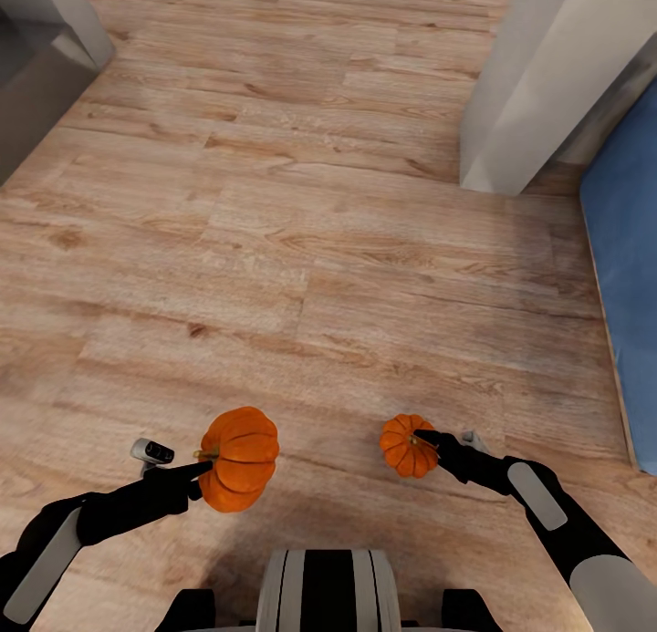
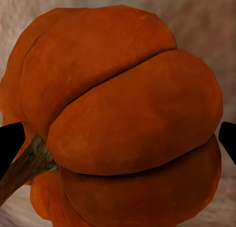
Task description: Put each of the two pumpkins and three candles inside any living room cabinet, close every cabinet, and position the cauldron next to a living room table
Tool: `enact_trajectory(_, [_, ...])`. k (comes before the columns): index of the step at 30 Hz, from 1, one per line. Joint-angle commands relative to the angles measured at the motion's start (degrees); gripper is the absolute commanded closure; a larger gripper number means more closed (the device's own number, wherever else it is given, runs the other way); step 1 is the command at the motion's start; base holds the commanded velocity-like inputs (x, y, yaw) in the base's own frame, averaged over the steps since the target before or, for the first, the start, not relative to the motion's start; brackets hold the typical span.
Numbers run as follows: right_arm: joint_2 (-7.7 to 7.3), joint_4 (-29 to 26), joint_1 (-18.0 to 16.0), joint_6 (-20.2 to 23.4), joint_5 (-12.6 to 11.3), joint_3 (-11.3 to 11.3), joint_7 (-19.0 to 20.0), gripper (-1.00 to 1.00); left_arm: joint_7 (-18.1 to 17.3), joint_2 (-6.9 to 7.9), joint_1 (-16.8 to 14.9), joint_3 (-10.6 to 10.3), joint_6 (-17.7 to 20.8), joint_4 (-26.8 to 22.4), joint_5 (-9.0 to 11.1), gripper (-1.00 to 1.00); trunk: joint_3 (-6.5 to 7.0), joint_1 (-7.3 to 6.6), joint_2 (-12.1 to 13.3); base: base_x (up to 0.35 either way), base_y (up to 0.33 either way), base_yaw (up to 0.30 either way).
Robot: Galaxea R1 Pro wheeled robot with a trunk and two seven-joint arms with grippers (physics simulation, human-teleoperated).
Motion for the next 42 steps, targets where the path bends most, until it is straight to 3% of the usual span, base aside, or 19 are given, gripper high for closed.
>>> enact_trajectory(1, [-0.06, 0.08, 0.0, -0.08, 1.3, 0.15, -0.01, 1.0, -0.06, 0.05, -0.03, -0.14, 0.44, 0.01, 0.33, 1.0, -0.03, 0.0, -0.01, 0.0, 0.0, 0.0])
enact_trajectory(32, [0.11, 0.08, 0.0, -0.08, 1.31, 0.17, 0.02, 1.0, -0.03, 0.04, -0.03, -0.23, 0.41, 0.01, 0.33, 1.0, 0.41, -0.05, 0.02, 0.0, 0.0, 0.0])
enact_trajectory(42, [0.12, 0.08, 0.0, -0.08, 1.3, 0.17, 0.03, 1.0, -0.03, 0.04, -0.03, -0.23, 0.41, 0.01, 0.33, 1.0, 2.63, -0.31, 0.15, 0.0, 0.0, 0.0])
